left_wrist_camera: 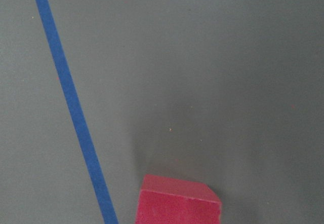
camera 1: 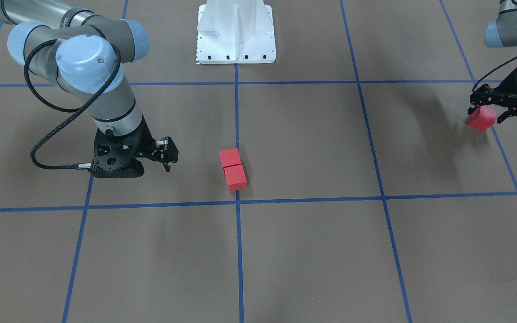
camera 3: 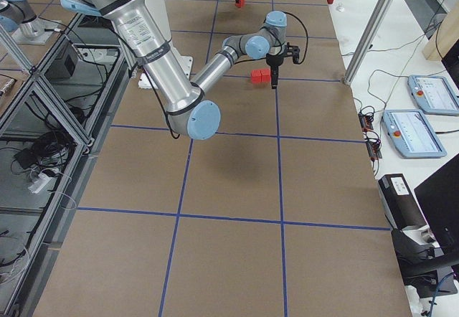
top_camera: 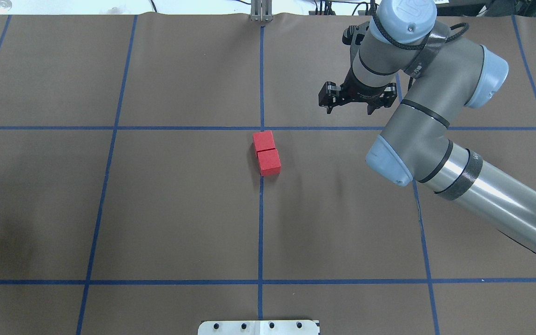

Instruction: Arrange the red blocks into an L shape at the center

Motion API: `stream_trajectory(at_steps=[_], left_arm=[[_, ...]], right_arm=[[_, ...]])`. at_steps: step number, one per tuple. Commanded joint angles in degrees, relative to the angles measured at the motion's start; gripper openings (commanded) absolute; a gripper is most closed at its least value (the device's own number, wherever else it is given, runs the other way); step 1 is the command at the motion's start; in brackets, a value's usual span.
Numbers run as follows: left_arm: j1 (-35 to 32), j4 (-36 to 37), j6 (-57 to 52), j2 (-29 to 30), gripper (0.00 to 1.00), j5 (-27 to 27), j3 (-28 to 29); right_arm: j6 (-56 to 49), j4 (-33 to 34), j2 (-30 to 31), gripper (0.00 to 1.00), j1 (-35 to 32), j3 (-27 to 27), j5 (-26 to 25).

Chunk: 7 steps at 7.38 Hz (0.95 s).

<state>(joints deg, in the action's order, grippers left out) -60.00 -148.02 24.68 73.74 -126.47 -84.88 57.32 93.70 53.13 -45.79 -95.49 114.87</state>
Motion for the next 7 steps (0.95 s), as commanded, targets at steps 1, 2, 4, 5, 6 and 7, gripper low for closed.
stream_trajectory(at_steps=[1,2,4,5,6,7], left_arm=[[0.1,-0.4,-0.1,0.6,0.93,0.1,1.5],[0.1,-0.7,0.0,0.4,0.36,0.1,1.6],[-0.1,-0.5,0.7,0.3,0.0,-0.5,0.3],[-0.5,1.3,1.5,0.0,0.0,-0.9,-2.1],[-0.6,7.4,3.3,0.9,0.0,-2.4,-5.7],[-0.8,13.6,6.7,2.6,0.0,-2.1,-9.0]], right_arm=[[0.0,0.0,0.0,0.99,0.0,0.1,0.0],[0.0,0.0,0.0,0.99,0.0,0.1,0.0],[0.0,0.0,0.0,0.99,0.0,0.0,0.0],[0.0,0.0,0.0,0.99,0.0,0.0,0.0],[0.0,0.0,0.0,0.99,0.0,-0.2,0.1],[0.0,0.0,0.0,0.99,-0.3,-0.3,0.2]])
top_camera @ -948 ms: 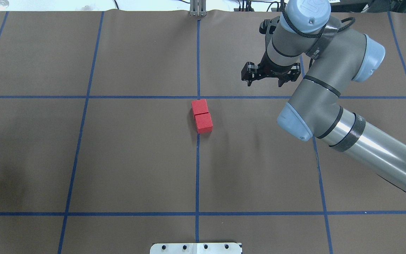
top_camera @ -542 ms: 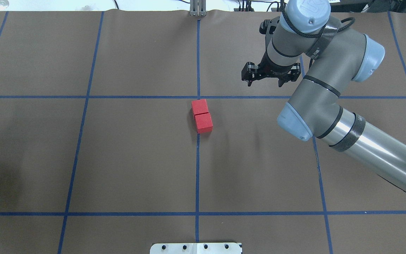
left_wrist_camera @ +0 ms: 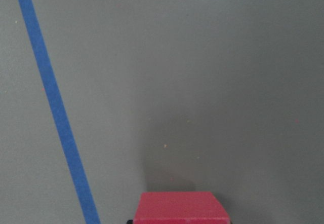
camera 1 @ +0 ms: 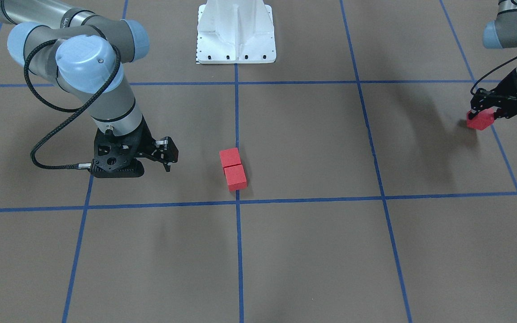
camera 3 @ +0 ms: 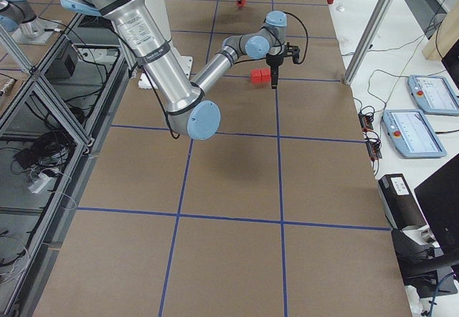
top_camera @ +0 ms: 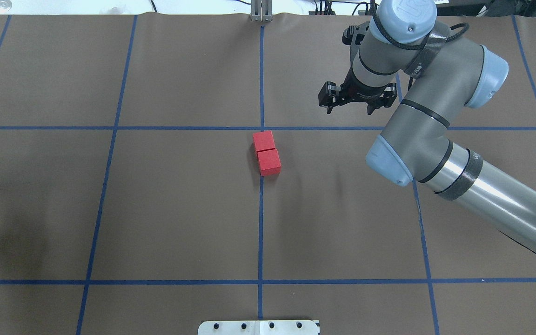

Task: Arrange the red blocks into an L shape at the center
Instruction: 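Grasp a third red cube at the table edge with the left gripper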

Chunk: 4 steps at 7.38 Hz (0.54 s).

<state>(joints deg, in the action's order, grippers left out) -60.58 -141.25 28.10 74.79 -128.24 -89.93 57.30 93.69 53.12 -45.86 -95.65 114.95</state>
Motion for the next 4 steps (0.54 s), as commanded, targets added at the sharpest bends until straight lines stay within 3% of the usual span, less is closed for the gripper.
stream_trajectory(at_steps=[1,3,4], left_arm=[[-1.5,12.9,11.1,5.3,0.0,-0.1,-6.1],[-1.6,25.9,28.1,16.5,0.0,3.1,-6.6],[-1.2,27.2,37.7,19.1,0.0,6.5,-6.8]], right_arm=[[-0.9,0.1,0.0,0.99,-1.1,-0.2,0.9],[-5.9,0.0,2.1,0.99,-1.5,-0.9,1.2],[-6.1,-0.1,2.0,0.99,-1.5,-0.9,1.3]])
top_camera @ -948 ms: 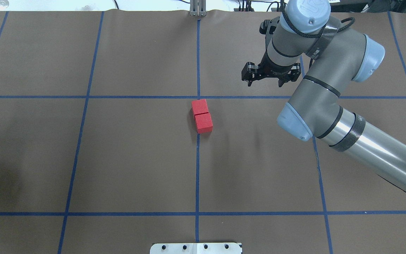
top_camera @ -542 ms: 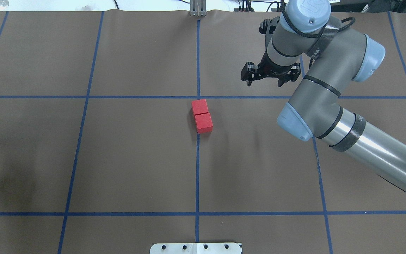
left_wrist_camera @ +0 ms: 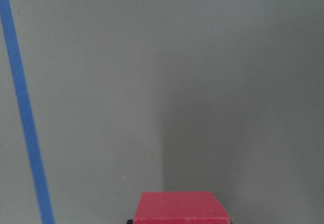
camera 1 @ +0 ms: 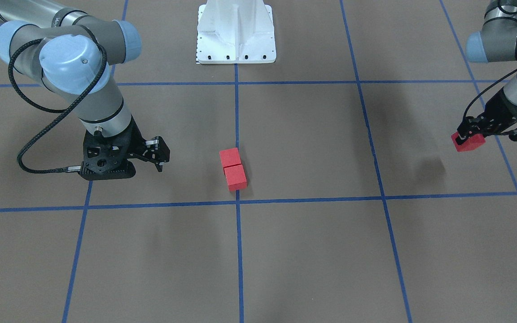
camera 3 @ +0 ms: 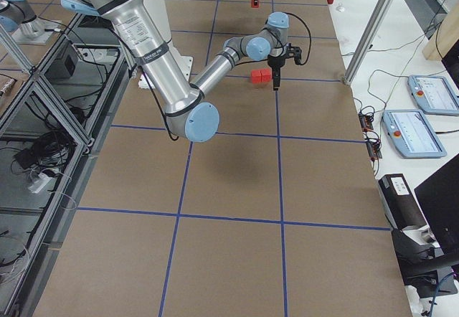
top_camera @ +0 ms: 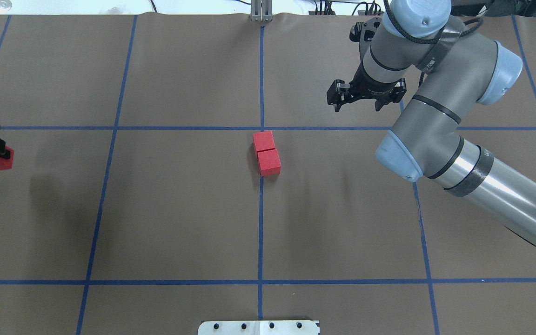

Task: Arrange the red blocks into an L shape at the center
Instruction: 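Grasp a third red cube at the table edge with the left gripper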

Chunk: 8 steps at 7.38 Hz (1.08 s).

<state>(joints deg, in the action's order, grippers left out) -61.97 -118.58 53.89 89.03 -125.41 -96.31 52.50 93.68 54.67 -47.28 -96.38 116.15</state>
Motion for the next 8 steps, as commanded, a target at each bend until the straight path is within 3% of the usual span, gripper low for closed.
stream_trajectory(at_steps=[1,3,5,6,8], left_arm=[[0.4,5.7,22.3,8.6,0.0,3.7,0.0],[4.6,14.7,43.7,18.5,0.0,4.3,-1.0],[12.5,30.4,57.6,30.0,0.0,9.6,-0.8],[16.2,31.9,66.2,31.7,0.0,12.1,-0.7],[23.9,32.2,79.7,34.4,0.0,14.1,1.0]], right_arm=[[-1.5,-0.1,0.5,0.99,0.1,-0.2,-0.1],[-2.6,-1.6,0.4,0.99,0.3,-0.2,0.0],[-4.5,-5.2,4.0,0.99,0.3,-0.2,0.0],[-8.9,-8.9,6.8,0.99,-1.3,-0.2,0.1],[-10.0,-9.4,9.0,0.99,-2.6,-0.2,3.3]])
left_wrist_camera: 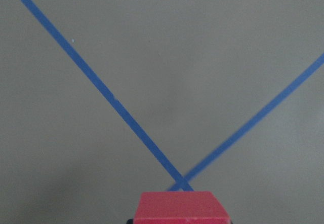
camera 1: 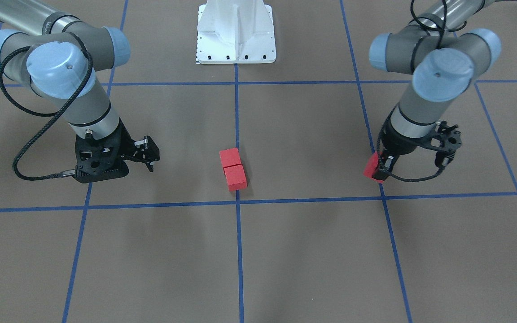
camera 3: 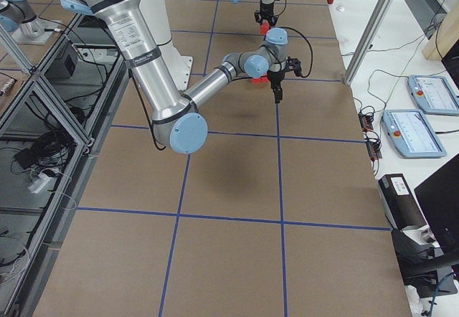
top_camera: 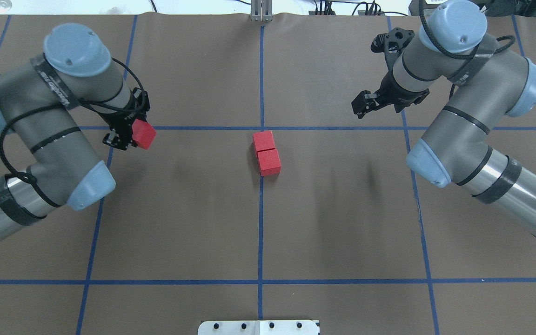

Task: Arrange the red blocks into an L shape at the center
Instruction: 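Carry the held red cube with the left gripper toward the two center cubes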

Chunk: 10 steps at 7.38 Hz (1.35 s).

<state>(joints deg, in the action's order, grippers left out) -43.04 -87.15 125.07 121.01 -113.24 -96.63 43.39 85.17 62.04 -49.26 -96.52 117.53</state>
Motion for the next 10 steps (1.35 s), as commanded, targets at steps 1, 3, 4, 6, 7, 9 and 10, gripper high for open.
stream_trajectory(at_steps=[1,3,4,6,7,9,10], left_arm=[[6.5,1.8,11.7,6.0,0.0,2.5,4.1],[7.1,5.9,18.6,20.5,0.0,2.4,18.6],[7.0,5.9,22.1,23.7,0.0,2.3,22.5],[6.4,5.6,27.6,24.1,0.0,2.4,22.7],[6.4,5.4,32.5,24.0,0.0,2.3,23.8],[6.7,0.2,38.9,24.3,0.0,2.2,27.2],[6.7,-0.2,39.7,25.4,0.0,2.2,28.8]], right_arm=[[-0.9,-1.0,2.6,0.99,-0.7,-0.1,2.6],[-0.8,-1.0,3.0,0.99,-0.7,-0.9,2.6],[-0.8,-1.1,4.2,0.99,-0.6,-1.1,1.7],[-0.9,-1.0,4.1,0.99,-0.6,-1.6,1.6],[-0.3,-1.0,3.8,0.99,-0.6,-1.8,1.7],[-0.2,-1.0,3.9,0.99,-0.6,-2.2,1.7],[-0.2,-1.0,3.9,0.99,-0.5,-2.2,1.7]])
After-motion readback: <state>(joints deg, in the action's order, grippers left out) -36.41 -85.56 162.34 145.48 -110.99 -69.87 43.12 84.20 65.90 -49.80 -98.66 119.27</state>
